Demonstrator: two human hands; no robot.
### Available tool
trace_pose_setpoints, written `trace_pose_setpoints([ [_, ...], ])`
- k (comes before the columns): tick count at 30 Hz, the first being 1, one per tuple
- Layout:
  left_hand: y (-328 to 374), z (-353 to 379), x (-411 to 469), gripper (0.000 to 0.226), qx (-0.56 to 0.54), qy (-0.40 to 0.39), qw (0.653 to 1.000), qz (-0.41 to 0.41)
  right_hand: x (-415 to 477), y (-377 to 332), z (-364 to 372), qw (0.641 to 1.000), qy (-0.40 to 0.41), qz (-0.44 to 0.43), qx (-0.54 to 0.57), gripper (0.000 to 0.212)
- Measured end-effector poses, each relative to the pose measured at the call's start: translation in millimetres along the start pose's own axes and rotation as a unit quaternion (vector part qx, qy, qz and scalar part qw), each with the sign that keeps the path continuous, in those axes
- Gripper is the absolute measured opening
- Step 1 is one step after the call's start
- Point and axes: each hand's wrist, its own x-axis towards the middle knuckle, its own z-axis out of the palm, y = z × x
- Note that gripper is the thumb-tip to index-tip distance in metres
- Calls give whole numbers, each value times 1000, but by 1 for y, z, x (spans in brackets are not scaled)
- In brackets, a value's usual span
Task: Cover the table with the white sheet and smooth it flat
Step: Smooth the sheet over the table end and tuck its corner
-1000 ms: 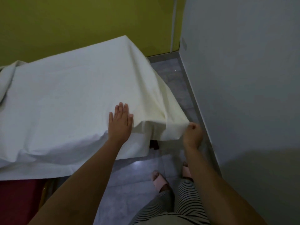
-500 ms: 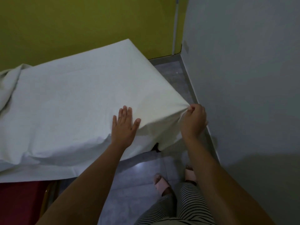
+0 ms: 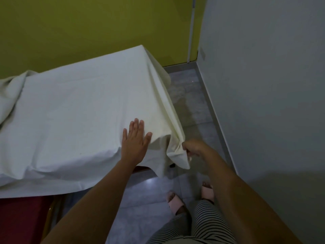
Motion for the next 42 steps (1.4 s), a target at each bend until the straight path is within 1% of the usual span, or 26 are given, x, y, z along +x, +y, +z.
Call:
trace_pose_setpoints([
  [2,-2,0,-1,67,4,6,1000,2,-3,1,-6,993,-6,8,120,18],
  [4,-2,0,-1,67,-3,11,1000,1,0,8,-5,972,33,31,232,25],
  [5,-1,0,0,65,-7,12,1000,-1,2,12,-2,963,54,42,259,27],
  [7,1,0,1,60,-10,14,1000,-8,5,17,9,962,56,67,258,31],
  [10,1,0,1,57,-4,19,1000,-6,5,15,30,961,-20,120,249,39],
  [12,1,0,1,58,-4,18,1000,-2,2,13,39,949,-77,153,263,42],
  [14,1,0,1,61,-2,19,1000,-2,4,17,44,933,-87,161,309,40],
  [15,1,0,0,62,-1,18,1000,-3,8,21,45,929,-64,158,329,38],
  [17,1,0,0,59,-2,18,1000,-1,10,24,39,936,43,134,322,31],
  [18,1,0,0,58,-5,18,1000,-1,9,26,32,944,120,113,286,30],
  [19,1,0,0,57,-8,18,1000,-2,8,26,21,948,204,87,229,37],
  [20,1,0,0,57,-9,19,1000,-2,4,23,8,940,278,63,188,41],
  [22,0,1,0,58,-10,22,1000,0,-11,6,-23,890,407,-15,205,38],
  [24,-1,1,0,61,-9,23,1000,3,-26,-20,-47,824,503,-97,242,32],
  [25,-1,1,0,62,-9,22,1000,2,-31,-33,-52,791,538,-135,260,29],
  [27,-1,0,0,64,-9,17,1000,-2,-33,-49,-54,740,567,-204,300,23],
  [28,-1,0,1,64,-6,13,1000,-2,-30,-49,-54,731,565,-217,315,23],
  [29,-2,-1,2,65,-2,9,1000,-2,-26,-47,-55,742,550,-207,321,30],
  [31,-4,-3,2,65,11,5,1000,2,-18,-32,-52,802,500,-126,302,51],
  [32,-5,-3,1,65,16,7,1000,4,-15,-23,-47,829,483,-88,267,58],
  [33,-5,-2,0,65,19,9,1000,5,-14,-17,-40,847,476,-78,222,62],
  [35,-5,-1,-2,67,20,15,1000,5,-13,-11,-20,873,448,-135,138,61],
  [37,-5,0,-1,72,22,18,1000,3,-6,-11,4,917,353,-173,65,54],
  [39,-5,0,-1,75,29,14,999,5,2,-11,23,961,229,-155,16,50],
  [40,-5,-1,-1,75,30,13,999,6,6,-11,31,974,173,-144,-2,49],
  [42,-4,-2,-2,70,26,11,1000,6,9,-12,44,980,114,-157,-39,47],
])
